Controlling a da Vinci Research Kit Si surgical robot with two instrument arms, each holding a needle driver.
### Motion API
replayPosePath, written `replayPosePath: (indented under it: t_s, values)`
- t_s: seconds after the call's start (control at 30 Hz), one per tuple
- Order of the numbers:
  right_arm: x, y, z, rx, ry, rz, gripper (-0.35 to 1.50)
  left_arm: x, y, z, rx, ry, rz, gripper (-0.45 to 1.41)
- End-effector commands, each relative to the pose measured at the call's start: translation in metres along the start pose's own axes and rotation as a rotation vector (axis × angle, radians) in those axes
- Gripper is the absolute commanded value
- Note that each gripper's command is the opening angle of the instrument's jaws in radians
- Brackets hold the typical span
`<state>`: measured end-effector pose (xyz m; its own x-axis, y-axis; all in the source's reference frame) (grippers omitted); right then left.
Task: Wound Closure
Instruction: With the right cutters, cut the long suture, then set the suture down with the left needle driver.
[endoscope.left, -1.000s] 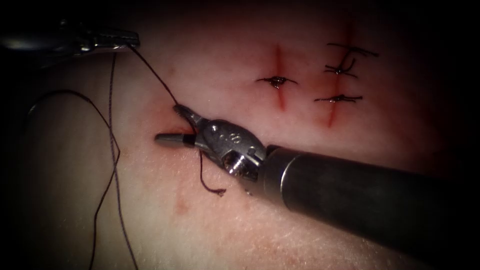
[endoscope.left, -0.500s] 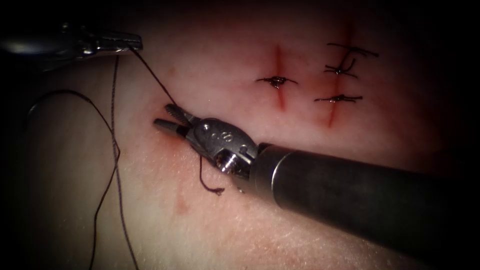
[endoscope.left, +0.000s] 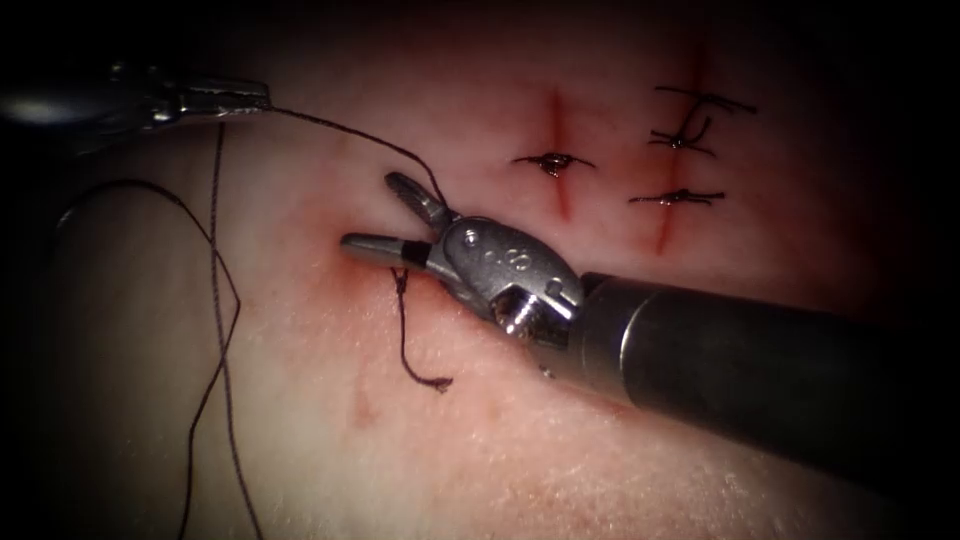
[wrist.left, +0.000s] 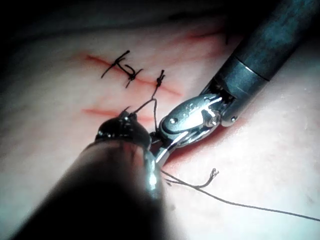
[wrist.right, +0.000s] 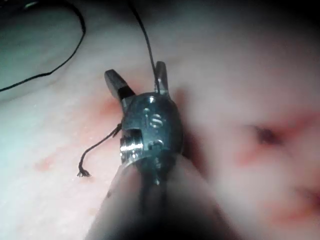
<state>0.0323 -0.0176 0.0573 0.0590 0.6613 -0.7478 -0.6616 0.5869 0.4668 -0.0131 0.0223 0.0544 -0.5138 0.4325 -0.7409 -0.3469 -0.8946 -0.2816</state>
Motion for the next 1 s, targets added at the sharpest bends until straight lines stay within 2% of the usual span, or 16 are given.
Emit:
replayPosePath:
  t_s: [0.03,0.17,0.33,0.5,0.63,0.73,0.8,0.83,0.9,0.93,1.0]
  values:
    - [0.0004,0.0007,-0.0007,0.013,0.007,-0.011,1.48,-0.0002,-0.0002,0.0009,0.001,0.001,0.000,-0.45]
    - [0.0011,0.0027,-0.0049,-0.007,0.002,-0.073,1.48,-0.0008,-0.0008,0.0017,0.005,0.007,-0.001,-0.45]
    - [0.0019,0.0053,-0.0086,-0.035,-0.021,-0.111,1.48,-0.0017,-0.0020,0.0032,0.031,0.029,-0.010,-0.45]
    - [0.0021,0.0082,-0.0124,-0.057,-0.042,-0.132,1.38,-0.0052,-0.0048,0.0070,0.048,0.045,-0.029,-0.45]
    - [0.0019,0.0093,-0.0140,-0.074,-0.051,-0.146,1.35,-0.0089,-0.0065,0.0100,0.065,0.063,-0.081,-0.45]
    - [0.0017,0.0096,-0.0146,-0.074,-0.053,-0.148,1.23,-0.0119,-0.0079,0.0124,0.076,0.075,-0.115,-0.45]
    - [0.0018,0.0096,-0.0147,-0.075,-0.061,-0.254,1.20,-0.0140,-0.0089,0.0141,0.081,0.080,-0.130,-0.45]
    - [0.0019,0.0096,-0.0145,-0.076,-0.062,-0.294,1.25,-0.0150,-0.0094,0.0149,0.082,0.081,-0.144,-0.45]
    - [0.0023,0.0095,-0.0141,-0.081,-0.068,-0.479,1.33,-0.0179,-0.0107,0.0168,0.081,0.083,-0.174,-0.45]
    - [0.0029,0.0093,-0.0139,-0.080,-0.075,-0.568,1.33,-0.0198,-0.0115,0.0179,0.075,0.078,-0.195,-0.45]
    - [0.0047,0.0091,-0.0140,-0.099,-0.047,-0.616,1.33,-0.0228,-0.0126,0.0191,0.077,0.072,-0.230,-0.45]
